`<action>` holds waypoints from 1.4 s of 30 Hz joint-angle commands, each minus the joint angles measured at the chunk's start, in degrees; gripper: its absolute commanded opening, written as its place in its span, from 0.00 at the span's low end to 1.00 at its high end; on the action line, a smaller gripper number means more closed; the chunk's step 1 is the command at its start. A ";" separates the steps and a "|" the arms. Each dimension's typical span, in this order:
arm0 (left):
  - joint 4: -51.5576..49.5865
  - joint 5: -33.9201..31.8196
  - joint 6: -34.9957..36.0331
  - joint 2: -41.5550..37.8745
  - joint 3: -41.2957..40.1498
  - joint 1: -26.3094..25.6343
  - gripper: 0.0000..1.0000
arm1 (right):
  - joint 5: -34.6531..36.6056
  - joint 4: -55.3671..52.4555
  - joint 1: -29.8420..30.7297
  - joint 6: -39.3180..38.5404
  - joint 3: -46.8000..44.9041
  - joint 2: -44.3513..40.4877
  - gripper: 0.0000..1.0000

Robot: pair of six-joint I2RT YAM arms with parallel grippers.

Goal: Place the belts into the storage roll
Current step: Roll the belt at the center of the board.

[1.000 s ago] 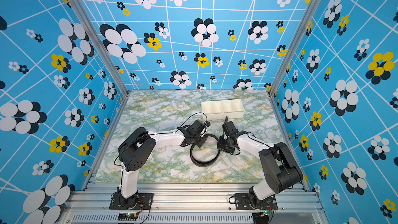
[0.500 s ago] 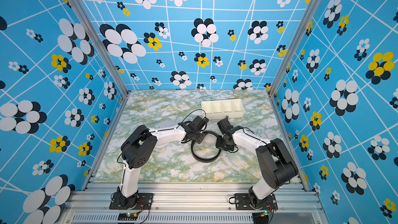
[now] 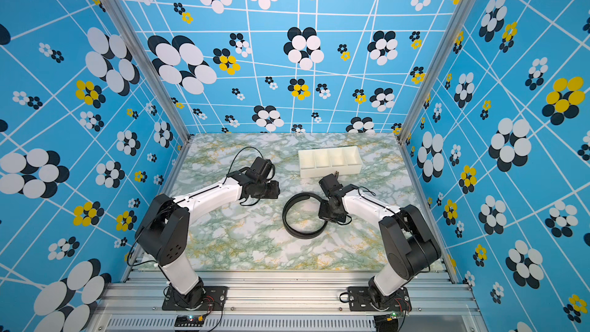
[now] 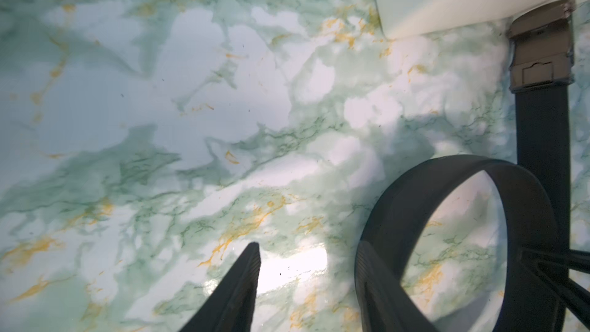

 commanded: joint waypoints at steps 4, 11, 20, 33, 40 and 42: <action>2.55 6.51 -9.79 -2.59 -6.23 -0.51 0.55 | 3.33 -0.95 1.39 2.57 0.64 0.74 0.03; 8.32 3.59 -20.92 -10.15 -15.59 -2.83 0.56 | 7.65 -1.66 3.47 5.90 0.35 1.11 0.00; 10.01 -6.66 -32.49 -15.12 -20.71 -10.26 0.59 | 9.34 0.36 5.53 10.57 -1.69 0.90 0.00; 14.41 -7.59 -37.48 -8.19 -20.37 -12.91 0.59 | 7.53 3.61 6.32 14.05 -2.70 -0.76 0.00; 14.36 -8.35 -35.75 -5.57 -18.83 -13.68 0.59 | 7.15 4.59 6.77 15.03 -2.55 0.03 0.00; 13.16 -7.67 -34.87 -3.28 -17.53 -13.70 0.59 | 6.91 4.99 6.85 15.54 -2.67 -0.08 0.00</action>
